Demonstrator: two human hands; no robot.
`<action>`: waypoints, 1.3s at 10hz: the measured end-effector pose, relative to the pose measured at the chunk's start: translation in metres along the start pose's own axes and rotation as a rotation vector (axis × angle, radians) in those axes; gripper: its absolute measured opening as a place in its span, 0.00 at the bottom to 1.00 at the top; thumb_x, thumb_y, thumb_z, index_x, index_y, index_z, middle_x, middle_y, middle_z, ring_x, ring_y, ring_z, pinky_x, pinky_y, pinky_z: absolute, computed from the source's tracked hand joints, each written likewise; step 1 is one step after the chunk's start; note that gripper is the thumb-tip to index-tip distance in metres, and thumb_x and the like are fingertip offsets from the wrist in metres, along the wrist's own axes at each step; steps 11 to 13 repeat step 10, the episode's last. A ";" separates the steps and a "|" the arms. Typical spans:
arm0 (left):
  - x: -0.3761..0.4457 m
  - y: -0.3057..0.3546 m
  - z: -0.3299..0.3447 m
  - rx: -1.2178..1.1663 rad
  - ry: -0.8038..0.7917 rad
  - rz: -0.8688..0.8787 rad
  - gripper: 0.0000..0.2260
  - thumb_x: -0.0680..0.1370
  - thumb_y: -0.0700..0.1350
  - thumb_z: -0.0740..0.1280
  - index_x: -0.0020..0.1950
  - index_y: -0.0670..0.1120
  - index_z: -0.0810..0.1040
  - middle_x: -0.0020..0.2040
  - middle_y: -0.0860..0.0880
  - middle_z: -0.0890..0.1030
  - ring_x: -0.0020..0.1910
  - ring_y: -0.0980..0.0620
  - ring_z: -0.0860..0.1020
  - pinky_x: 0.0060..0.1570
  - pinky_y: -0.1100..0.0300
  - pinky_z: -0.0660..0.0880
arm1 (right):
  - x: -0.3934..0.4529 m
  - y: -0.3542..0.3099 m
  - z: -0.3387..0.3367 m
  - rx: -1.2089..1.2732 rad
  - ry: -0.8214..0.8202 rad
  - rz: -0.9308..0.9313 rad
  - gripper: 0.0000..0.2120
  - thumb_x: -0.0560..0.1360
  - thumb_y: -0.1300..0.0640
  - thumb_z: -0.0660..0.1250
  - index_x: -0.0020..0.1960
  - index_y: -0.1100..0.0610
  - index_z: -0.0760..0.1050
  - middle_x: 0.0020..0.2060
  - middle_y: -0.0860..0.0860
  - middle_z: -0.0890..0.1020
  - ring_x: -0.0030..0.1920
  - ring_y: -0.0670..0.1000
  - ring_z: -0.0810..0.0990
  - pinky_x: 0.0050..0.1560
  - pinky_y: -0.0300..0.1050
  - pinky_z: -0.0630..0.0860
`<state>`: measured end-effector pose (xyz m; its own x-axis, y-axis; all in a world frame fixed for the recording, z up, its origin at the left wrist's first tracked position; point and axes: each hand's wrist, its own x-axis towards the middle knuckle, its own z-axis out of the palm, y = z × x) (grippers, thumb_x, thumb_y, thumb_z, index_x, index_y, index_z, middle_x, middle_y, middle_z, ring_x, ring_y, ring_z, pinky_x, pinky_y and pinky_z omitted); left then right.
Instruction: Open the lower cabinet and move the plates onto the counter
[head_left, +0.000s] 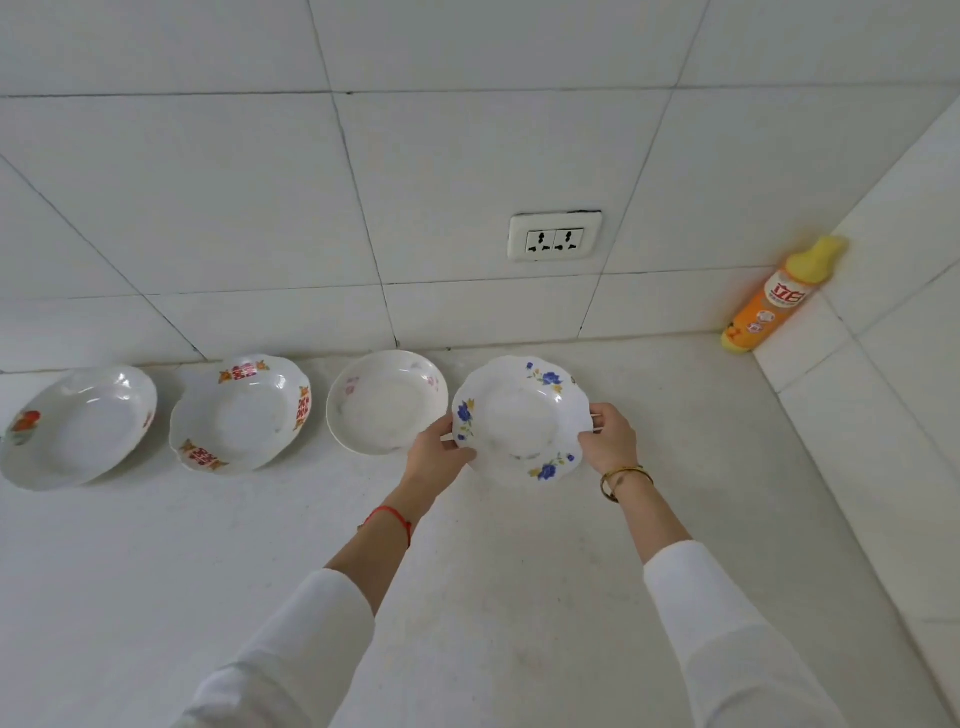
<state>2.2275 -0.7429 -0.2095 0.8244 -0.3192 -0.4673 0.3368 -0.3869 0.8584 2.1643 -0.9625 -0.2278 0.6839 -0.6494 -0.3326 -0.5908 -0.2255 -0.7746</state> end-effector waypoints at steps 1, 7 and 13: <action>0.024 0.002 0.010 -0.012 0.010 -0.023 0.18 0.72 0.34 0.68 0.60 0.47 0.77 0.54 0.47 0.81 0.57 0.45 0.78 0.61 0.47 0.75 | 0.032 0.000 0.006 -0.011 -0.033 0.013 0.19 0.69 0.71 0.60 0.58 0.61 0.74 0.53 0.58 0.80 0.48 0.53 0.77 0.43 0.40 0.72; 0.076 0.000 0.030 0.031 -0.001 -0.112 0.24 0.71 0.37 0.70 0.65 0.48 0.71 0.55 0.49 0.79 0.55 0.46 0.77 0.52 0.56 0.73 | 0.092 -0.002 0.020 -0.081 -0.117 0.033 0.20 0.70 0.70 0.60 0.61 0.60 0.72 0.55 0.57 0.80 0.48 0.50 0.75 0.37 0.33 0.68; 0.064 0.013 0.014 0.125 0.030 -0.097 0.23 0.74 0.41 0.69 0.68 0.44 0.70 0.64 0.45 0.77 0.61 0.45 0.75 0.62 0.52 0.72 | 0.074 -0.012 0.016 -0.433 -0.065 -0.102 0.20 0.76 0.63 0.60 0.67 0.62 0.65 0.62 0.60 0.71 0.61 0.59 0.69 0.58 0.51 0.71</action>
